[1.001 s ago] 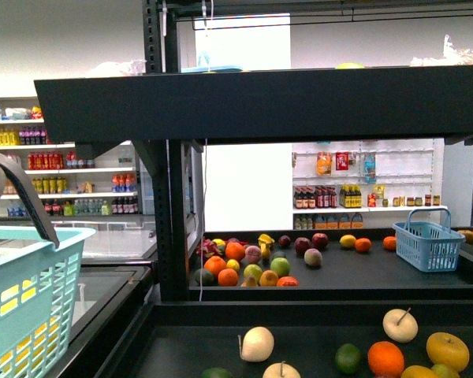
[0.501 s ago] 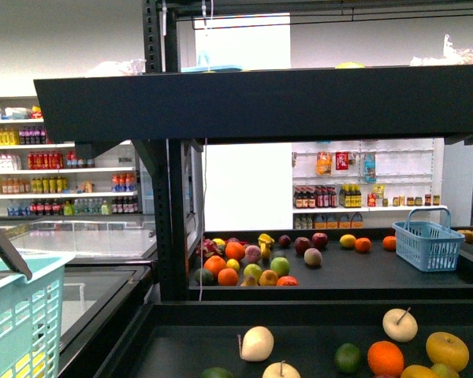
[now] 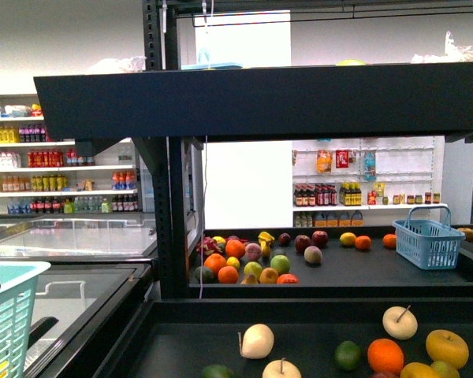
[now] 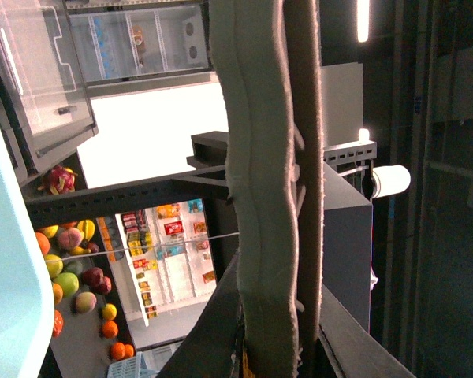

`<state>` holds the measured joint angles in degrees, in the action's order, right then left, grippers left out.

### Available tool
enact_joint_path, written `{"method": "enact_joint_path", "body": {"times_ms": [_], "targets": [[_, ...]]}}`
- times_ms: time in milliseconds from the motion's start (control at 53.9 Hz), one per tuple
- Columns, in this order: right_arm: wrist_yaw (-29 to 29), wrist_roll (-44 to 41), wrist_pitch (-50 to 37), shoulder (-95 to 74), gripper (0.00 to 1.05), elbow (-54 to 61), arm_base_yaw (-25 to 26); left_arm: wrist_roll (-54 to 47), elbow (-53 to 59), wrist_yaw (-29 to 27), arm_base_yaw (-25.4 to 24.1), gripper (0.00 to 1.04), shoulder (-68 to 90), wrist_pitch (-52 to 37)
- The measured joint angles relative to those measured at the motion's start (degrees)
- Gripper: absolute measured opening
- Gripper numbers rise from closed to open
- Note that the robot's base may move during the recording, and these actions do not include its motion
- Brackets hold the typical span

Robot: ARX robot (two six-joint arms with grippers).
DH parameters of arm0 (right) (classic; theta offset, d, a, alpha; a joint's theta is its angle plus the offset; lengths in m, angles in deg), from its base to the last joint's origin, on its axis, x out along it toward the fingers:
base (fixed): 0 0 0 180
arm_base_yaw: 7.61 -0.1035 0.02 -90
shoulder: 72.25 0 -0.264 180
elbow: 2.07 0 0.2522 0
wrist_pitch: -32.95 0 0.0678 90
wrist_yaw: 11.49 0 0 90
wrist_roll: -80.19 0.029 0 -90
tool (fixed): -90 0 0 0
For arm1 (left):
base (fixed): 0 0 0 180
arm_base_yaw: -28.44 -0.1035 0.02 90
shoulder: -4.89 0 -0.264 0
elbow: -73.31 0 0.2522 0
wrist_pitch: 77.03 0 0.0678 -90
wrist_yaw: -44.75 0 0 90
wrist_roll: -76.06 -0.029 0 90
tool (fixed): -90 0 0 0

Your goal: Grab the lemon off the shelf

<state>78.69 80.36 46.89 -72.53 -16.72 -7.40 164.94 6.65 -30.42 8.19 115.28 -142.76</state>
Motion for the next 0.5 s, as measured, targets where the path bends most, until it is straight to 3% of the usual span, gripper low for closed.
{"method": "enact_joint_path", "body": {"times_ms": [445,501], "targets": [[0.0,0.0,0.0,0.0,0.97,0.0,0.0,1.9,0.3,-1.3,-0.1,0.11,1.3,0.0],[0.0,0.0,0.0,0.0,0.97,0.0,0.0,1.7,0.3,-1.3,-0.1,0.19,1.3,0.0]]}}
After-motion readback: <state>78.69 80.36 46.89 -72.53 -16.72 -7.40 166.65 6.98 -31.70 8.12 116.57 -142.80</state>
